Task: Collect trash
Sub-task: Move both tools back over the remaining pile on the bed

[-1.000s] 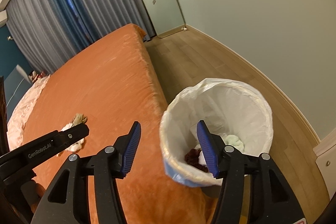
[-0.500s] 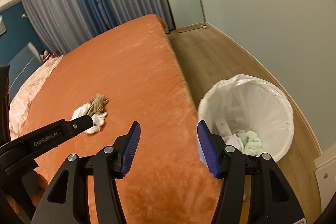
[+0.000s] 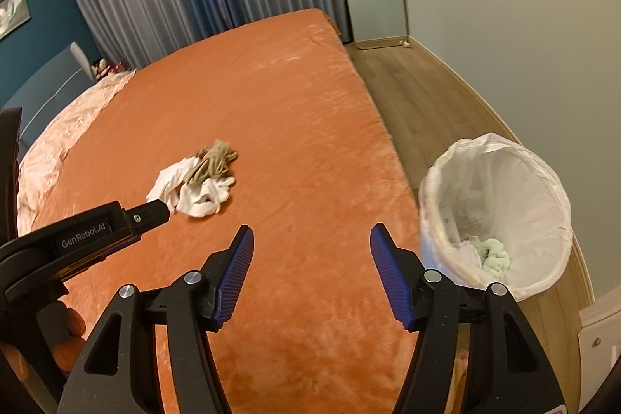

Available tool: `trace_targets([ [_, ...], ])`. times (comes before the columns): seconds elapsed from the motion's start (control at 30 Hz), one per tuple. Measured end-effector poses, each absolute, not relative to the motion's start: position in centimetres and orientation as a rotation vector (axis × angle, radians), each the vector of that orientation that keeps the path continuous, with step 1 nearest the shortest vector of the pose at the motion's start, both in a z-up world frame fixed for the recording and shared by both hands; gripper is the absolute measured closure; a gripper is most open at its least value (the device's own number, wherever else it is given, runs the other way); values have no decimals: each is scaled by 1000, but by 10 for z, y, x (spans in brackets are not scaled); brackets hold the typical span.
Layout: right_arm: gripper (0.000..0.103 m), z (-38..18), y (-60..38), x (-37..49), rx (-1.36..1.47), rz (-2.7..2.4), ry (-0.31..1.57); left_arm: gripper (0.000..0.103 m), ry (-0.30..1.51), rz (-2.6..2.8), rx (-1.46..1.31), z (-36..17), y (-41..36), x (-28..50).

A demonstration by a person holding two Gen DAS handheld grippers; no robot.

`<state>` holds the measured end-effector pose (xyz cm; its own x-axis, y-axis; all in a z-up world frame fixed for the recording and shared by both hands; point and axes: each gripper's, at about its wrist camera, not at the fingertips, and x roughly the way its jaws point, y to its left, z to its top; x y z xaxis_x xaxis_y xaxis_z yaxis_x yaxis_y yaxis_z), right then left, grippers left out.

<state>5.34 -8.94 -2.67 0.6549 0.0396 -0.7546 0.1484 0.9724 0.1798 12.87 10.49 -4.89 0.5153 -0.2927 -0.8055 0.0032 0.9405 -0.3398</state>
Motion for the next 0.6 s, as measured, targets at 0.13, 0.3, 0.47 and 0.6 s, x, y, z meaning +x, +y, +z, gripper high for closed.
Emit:
trace_targets([
  [0.13,42,-32,-71,57,215,-41,876,56,1029,-154,-342,-56,126,129],
  [0.3,42,-38,-49,64,186,-15,898,50,1038,-113,-368,-66,154,131],
  [0.47,42,-47,-24,73,161,13,926,49,1053,-72,-377,-81,184,134],
  [0.6,42,-56,-6,84,144,37,946,46,1066,-28,-404,-93,211,138],
])
